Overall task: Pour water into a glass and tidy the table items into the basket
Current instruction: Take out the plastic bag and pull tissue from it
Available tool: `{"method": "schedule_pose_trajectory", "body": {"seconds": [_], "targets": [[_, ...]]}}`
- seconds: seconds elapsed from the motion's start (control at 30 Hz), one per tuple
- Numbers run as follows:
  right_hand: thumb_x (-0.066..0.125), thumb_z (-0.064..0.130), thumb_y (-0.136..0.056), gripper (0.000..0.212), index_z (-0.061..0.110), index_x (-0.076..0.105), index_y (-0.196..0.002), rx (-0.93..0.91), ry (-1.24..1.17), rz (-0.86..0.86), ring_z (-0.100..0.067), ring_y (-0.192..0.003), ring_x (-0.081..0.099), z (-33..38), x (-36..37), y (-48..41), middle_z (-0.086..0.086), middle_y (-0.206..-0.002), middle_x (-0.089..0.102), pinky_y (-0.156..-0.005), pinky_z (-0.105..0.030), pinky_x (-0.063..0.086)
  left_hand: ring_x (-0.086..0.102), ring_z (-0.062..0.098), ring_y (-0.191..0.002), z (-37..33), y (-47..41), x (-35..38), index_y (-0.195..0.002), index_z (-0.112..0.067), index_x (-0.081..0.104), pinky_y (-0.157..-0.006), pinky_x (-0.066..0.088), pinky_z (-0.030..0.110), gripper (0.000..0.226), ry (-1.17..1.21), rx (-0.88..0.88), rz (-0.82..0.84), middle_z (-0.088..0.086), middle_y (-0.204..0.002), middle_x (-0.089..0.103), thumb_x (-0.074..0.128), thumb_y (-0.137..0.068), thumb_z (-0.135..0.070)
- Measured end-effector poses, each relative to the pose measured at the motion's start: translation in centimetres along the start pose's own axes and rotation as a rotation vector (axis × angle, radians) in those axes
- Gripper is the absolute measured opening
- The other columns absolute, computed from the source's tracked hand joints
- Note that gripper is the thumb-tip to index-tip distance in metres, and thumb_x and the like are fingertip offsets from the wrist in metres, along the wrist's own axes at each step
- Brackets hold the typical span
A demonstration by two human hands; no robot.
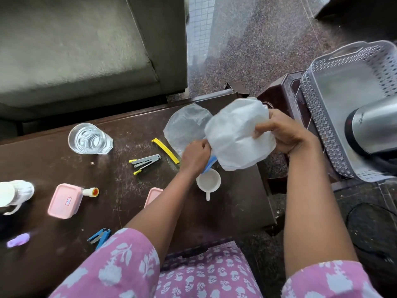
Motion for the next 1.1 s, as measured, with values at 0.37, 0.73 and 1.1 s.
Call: {"method": "schedule_pose_trajectory", "body": {"seconds": [0.37, 0.73, 1.1], "targets": [[0.072, 0.001, -0.064, 0.046, 0.011, 0.064, -0.108, 0.028, -0.252, -0.092, -0.025, -0.094, 0.065, -4.4, 2.4, -2.3, -0.009, -0.105, 0.068, -0.077, -0.036, 0.055, 0.065, 0.03, -0.1, -0.6, -0.1, -0.6, -0.114, -0.02, 0.061, -0.082, 0.055, 0.047, 0.045, 1.212, -0.261, 0.301, 0.009, -0.11, 0.068, 0.049, -0.086, -0.053], [0.066, 0.004, -0.072, 0.036, 0.009, 0.062, -0.107, -0.005, 0.628, -0.584, -0.031, -0.097, 0.059, -3.9, 4.3, -3.4, -0.016, -0.105, 0.066, -0.077, -0.029, 0.046, 0.063, 0.026, -0.093, 1.8, -0.7, -1.2, -0.108, -0.012, 0.059, -0.08, 0.055, 0.042, 0.033, 0.87, -0.306, 0.055, 0.005, -0.101, 0.066, 0.067, -0.076, -0.006], [0.053, 0.011, -0.086, 0.032, 0.001, 0.053, -0.117, -0.276, 0.943, -0.369, -0.039, -0.106, 0.049, -2.7, 13.9, -3.4, -0.019, -0.119, 0.049, -0.091, -0.043, 0.042, 0.069, 0.018, -0.071, 1.6, -0.4, -2.1, -0.087, -0.014, 0.069, -0.063, 0.056, 0.026, 0.052, 1.326, -0.372, 0.0, 0.006, -0.08, 0.072, 0.034, -0.094, -0.052]]}}
Point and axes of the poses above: each hand's wrist, its own y-axis away from the middle knuckle, its own x-axis out of the palm, z = x × y, the point moved 6 cm from there along -y, towards the middle knuckle
